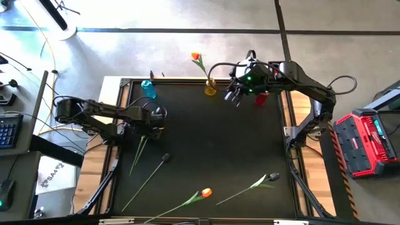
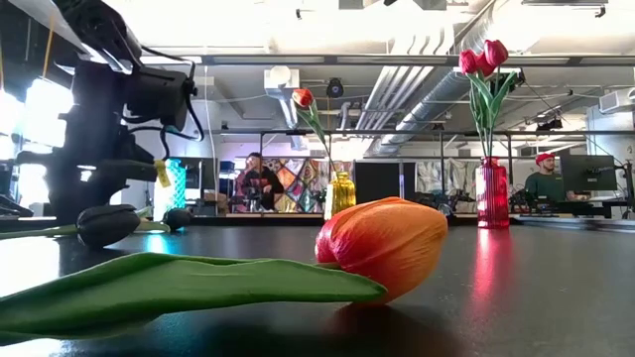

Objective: Sort flowers into vase by color
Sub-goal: Put the left orange flower into the yellow vase

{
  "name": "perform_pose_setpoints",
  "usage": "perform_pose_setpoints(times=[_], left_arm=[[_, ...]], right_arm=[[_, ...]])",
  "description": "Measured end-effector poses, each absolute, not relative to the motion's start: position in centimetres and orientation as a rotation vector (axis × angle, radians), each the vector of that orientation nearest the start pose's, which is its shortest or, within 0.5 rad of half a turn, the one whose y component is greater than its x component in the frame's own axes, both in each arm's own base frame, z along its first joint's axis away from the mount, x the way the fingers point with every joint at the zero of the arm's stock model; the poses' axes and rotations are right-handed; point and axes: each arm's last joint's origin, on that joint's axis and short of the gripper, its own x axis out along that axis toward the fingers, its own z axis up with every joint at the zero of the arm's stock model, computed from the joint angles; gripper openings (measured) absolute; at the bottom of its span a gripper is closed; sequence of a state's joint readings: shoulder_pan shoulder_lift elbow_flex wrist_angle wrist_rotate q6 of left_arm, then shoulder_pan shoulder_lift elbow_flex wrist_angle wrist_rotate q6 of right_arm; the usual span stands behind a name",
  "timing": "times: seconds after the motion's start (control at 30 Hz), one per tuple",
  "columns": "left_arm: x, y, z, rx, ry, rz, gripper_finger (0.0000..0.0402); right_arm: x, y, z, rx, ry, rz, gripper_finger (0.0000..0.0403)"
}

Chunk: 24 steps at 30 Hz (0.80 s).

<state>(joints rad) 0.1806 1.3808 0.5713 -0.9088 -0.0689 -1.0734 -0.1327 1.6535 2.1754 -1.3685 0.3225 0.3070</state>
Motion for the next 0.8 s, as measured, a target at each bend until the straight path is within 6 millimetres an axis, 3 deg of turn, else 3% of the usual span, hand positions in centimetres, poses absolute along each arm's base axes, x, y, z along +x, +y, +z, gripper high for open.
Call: perform_pose_setpoints(times=[0.33,0.6,0.8], left_arm=[[17.4,3.4,13.6,-0.842,1.42,1.018,0.0007],[18.6,3.7,16.7,-0.833,1.292,0.954,0.0004],[18.8,4.0,20.5,-0.816,1.087,0.899,0.0001]], right_arm=[[28.2,-4.2,46.8,0.179,0.797,-0.578,0.0211],[28.1,-4.2,46.7,0.166,0.807,-0.593,0.0211],[27.9,-4.5,46.6,0.157,0.821,-0.632,0.0211]])
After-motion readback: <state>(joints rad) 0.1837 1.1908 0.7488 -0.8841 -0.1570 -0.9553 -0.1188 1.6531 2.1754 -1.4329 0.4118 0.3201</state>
